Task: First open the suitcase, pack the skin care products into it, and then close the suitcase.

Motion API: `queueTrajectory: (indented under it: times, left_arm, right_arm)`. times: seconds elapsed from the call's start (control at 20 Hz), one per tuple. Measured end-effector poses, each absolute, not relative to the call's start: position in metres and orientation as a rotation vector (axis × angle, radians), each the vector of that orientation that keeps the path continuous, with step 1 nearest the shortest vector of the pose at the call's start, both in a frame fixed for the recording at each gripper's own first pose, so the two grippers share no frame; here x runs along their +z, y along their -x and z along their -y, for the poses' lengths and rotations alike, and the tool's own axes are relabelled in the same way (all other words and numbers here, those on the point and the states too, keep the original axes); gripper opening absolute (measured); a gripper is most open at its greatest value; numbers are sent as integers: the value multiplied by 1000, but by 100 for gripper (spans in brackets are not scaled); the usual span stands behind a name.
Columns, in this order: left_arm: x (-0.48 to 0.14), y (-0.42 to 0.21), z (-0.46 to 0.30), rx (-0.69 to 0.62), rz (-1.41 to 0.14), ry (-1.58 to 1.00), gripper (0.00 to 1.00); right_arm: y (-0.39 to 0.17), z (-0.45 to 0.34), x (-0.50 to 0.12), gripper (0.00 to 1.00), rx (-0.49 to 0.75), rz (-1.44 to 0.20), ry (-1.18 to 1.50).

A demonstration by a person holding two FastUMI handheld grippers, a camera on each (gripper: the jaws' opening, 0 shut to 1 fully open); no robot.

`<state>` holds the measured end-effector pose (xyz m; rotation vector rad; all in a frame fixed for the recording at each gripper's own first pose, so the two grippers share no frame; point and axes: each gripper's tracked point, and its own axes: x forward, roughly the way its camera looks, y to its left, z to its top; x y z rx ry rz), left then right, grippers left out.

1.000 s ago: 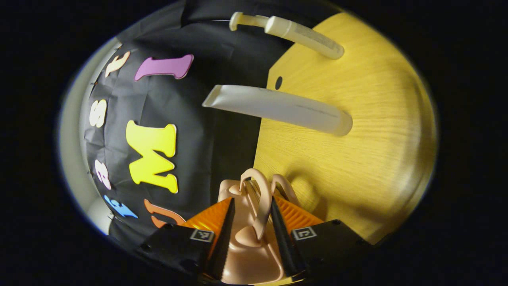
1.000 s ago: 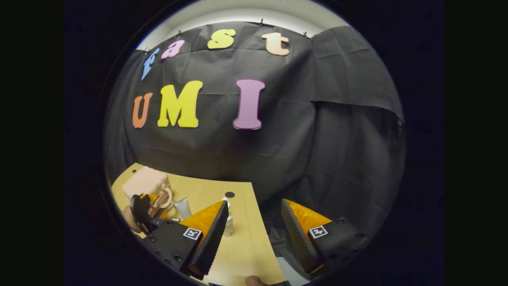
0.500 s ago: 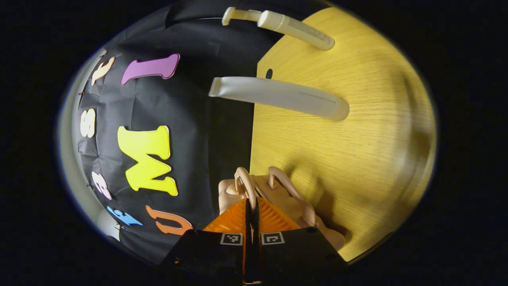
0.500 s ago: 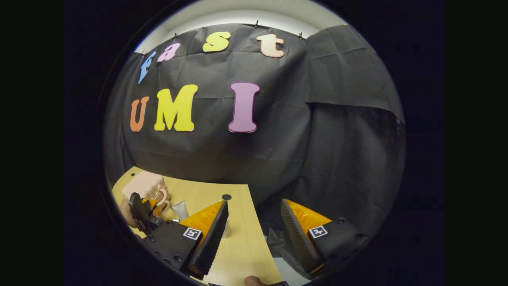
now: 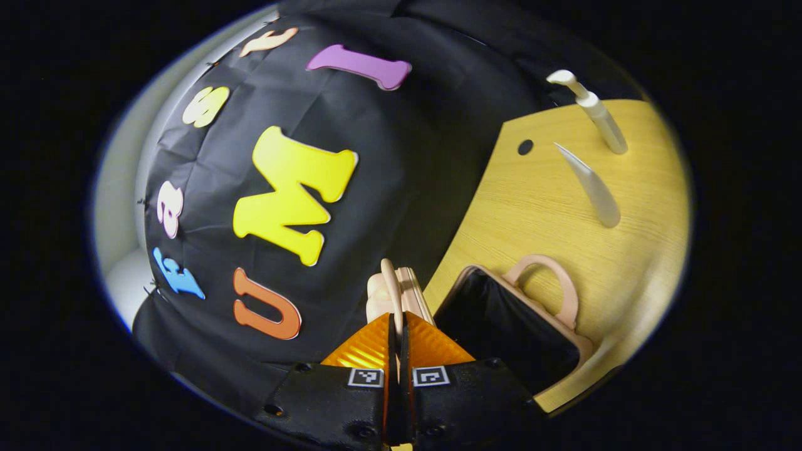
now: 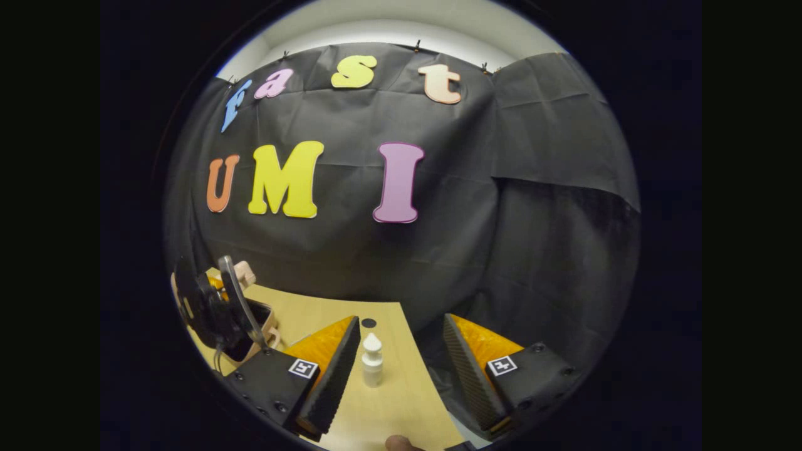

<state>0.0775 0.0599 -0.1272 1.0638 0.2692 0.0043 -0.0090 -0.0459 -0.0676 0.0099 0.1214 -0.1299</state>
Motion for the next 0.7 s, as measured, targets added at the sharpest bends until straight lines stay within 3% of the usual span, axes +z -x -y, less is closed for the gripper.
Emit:
queueTrajectory:
  times: [0.35, 0.7]
  left_arm:
    - [-76, -84, -193, 125, -240, -860, 3]
    - [-99, -93, -317, 127, -239, -945, 3]
  right_arm:
    - [4, -24, -50, 79, -96, -114, 74]
    - [-1, -63, -51, 79, -112, -154, 89]
